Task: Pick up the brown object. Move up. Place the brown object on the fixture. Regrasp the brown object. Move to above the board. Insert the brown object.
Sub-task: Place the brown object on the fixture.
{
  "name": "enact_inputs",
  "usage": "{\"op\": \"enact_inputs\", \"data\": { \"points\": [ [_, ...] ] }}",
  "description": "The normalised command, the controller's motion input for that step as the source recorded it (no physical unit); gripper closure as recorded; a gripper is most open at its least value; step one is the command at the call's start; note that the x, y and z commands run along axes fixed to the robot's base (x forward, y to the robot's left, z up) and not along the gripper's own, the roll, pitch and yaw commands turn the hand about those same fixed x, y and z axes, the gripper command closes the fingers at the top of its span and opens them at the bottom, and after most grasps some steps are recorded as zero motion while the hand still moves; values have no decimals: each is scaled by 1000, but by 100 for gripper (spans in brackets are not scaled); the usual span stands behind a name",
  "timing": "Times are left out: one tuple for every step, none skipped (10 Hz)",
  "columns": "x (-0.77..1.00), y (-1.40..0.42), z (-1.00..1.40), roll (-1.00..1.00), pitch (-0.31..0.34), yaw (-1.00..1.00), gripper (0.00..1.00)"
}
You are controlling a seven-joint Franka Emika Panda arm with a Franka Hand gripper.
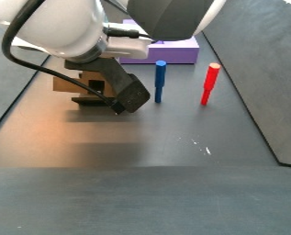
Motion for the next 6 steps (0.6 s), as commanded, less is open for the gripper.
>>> {"op": "enact_inputs", "data": {
  "points": [
    [51,-209,-149,280,23,71,100],
    [100,-231,-163,326,20,111,100],
    [111,-169,-186,411,29,103,100],
    [103,-117,-189,474,29,43,100],
    [77,-57,-180,429,51,31,100],
    [51,-60,-154,414,71,17,100]
  ]
}}
